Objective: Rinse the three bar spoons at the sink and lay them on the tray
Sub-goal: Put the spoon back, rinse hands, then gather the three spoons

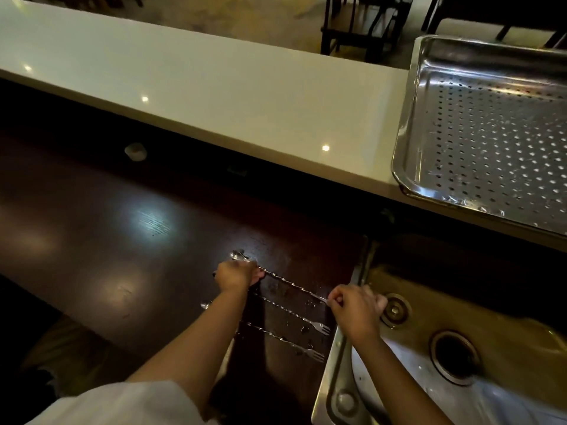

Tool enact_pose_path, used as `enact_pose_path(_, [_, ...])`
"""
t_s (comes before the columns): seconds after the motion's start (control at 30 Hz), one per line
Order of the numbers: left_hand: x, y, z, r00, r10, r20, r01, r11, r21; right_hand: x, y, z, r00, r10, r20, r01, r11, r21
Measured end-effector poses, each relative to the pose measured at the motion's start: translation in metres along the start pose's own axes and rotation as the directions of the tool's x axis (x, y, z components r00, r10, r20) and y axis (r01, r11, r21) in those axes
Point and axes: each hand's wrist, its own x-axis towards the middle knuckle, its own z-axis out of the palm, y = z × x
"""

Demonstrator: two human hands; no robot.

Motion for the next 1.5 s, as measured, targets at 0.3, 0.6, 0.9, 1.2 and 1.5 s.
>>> enact_pose_path(0.3, [0.004, -0.008, -0.006, 0.999, 0.046, -0.005, -0.046, 0.999, 0.002, -0.007, 0.000, 0.003, 0.996, -0.040, -0.084, 0.038, 0.999, -0.022])
enact_pose_path(0.6, [-0.044, -0.035, 0.010, 0.971, 0.183, 0.153, -0.187, 0.982, 0.008, -0.030, 0.016, -0.011, 0.987, -0.059, -0.150, 0.072, 0.994, 0.078])
enact_pose_path(0.9, [-0.138, -0.095, 0.079, 0.827, 0.378, 0.416, -0.468, 0.873, 0.140, -0.086, 0.097, -0.061, 0.977, -0.052, -0.208, 0.072, 0.993, 0.089])
enact_pose_path(1.2, [-0.237, -0.174, 0.146, 0.596, 0.556, 0.579, -0.794, 0.512, 0.326, -0.155, 0.211, -0.100, 0.954, 0.100, -0.283, -0.062, 0.988, 0.142])
enact_pose_path(1.5, [-0.294, -0.249, 0.186, 0.364, 0.689, 0.627, -0.924, 0.182, 0.336, -0.222, 0.310, -0.128, 0.883, 0.317, -0.345, -0.258, 0.944, 0.207])
